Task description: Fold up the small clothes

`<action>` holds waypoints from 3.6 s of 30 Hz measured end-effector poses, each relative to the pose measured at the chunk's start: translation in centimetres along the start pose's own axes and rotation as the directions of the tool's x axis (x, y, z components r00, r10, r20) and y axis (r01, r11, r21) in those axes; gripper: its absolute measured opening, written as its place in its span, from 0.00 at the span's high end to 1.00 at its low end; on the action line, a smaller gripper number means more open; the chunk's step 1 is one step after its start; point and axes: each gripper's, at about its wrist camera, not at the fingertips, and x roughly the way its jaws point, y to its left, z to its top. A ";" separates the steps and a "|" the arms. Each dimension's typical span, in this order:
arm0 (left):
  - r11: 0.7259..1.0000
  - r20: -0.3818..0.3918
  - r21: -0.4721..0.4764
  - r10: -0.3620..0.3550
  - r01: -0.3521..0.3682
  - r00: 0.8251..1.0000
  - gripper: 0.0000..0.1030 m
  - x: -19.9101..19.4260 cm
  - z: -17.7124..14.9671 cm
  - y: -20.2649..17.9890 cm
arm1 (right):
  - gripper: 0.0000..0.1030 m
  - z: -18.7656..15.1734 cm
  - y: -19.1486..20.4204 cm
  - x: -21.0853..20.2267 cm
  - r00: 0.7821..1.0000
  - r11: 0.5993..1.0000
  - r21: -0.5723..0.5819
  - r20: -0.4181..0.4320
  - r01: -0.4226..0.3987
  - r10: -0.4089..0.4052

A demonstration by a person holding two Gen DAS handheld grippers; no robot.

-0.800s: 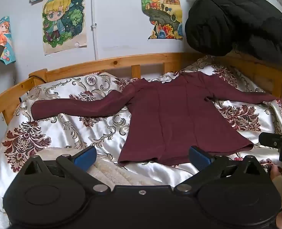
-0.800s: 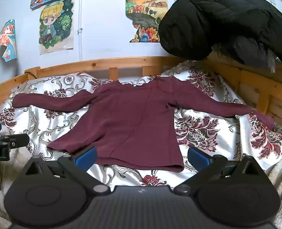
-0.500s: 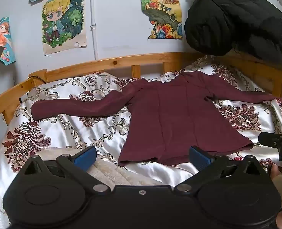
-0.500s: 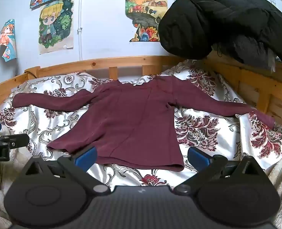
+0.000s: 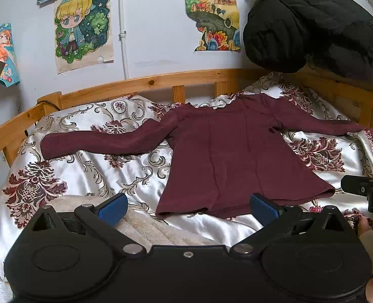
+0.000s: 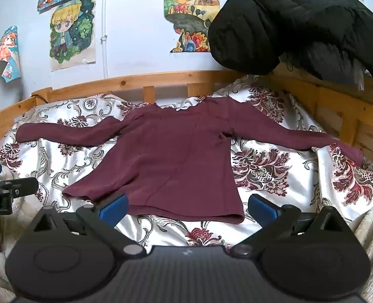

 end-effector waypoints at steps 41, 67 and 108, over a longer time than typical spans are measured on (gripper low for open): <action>1.000 -0.002 0.003 0.001 -0.001 1.000 0.01 0.0 0.0 0.0 | 0.00 0.1 0.0 -0.1 1.000 1.000 0.009 -0.011 -0.004 0.004; 1.000 -0.047 0.000 0.024 -0.024 0.999 0.01 0.6 -0.2 -0.1 | 0.00 -0.3 0.0 0.4 0.997 0.999 0.047 -0.080 0.005 -0.001; 0.993 -0.161 0.019 -0.113 0.118 0.980 0.01 21.9 11.7 -4.1 | 0.00 10.7 -11.1 13.7 0.942 0.957 0.076 -0.214 0.278 -0.257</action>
